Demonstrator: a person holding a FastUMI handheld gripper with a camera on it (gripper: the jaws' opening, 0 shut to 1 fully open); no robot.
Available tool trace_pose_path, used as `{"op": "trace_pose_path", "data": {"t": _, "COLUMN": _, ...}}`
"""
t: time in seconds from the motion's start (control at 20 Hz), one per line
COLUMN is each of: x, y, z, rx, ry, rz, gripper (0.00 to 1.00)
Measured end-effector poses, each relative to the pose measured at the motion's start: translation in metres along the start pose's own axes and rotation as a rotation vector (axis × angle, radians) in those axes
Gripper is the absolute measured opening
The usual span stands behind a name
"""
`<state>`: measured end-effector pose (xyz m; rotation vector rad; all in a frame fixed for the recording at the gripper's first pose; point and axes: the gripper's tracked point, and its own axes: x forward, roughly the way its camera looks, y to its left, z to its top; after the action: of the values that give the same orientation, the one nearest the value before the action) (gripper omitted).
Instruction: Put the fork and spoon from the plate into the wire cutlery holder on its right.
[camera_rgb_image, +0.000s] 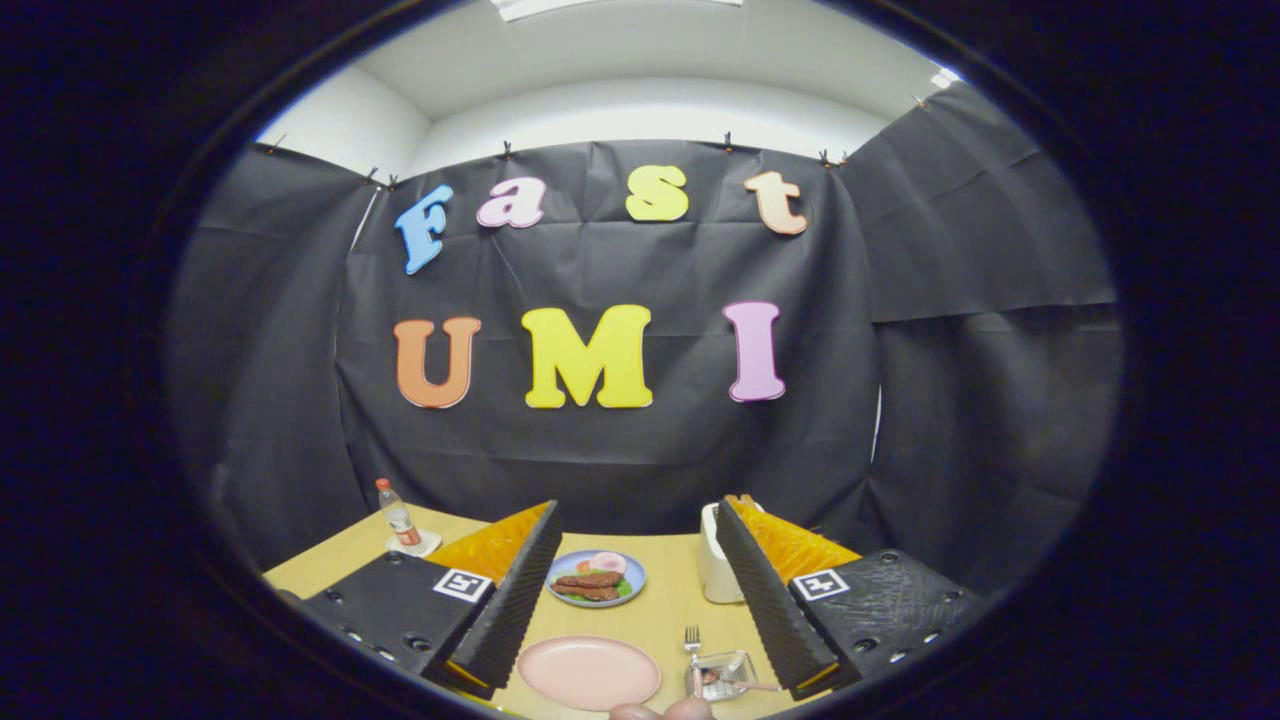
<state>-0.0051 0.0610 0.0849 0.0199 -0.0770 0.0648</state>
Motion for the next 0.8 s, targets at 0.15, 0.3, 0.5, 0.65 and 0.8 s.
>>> {"op": "trace_pose_path", "data": {"t": 0.15, "x": -0.002, "y": 0.006, "z": -0.004, "rx": 0.006, "ry": 0.009, "rz": -0.006, "gripper": 0.94}}
{"op": "trace_pose_path", "data": {"t": 0.3, "x": -0.006, "y": 0.012, "z": -0.004, "rx": 0.001, "ry": 0.002, "rz": -0.001, "gripper": 0.94}}
{"op": "trace_pose_path", "data": {"t": 0.5, "x": -0.004, "y": 0.018, "z": -0.003, "rx": -0.013, "ry": -0.008, "rz": -0.002, "gripper": 0.94}}
{"op": "trace_pose_path", "data": {"t": 0.65, "x": -0.004, "y": 0.018, "z": -0.002, "rx": 0.005, "ry": -0.008, "rz": -0.016, "gripper": 0.94}}
{"op": "trace_pose_path", "data": {"t": 0.8, "x": -0.005, "y": 0.017, "z": 0.002, "rx": 0.005, "ry": -0.020, "rz": -0.023, "gripper": 0.94}}
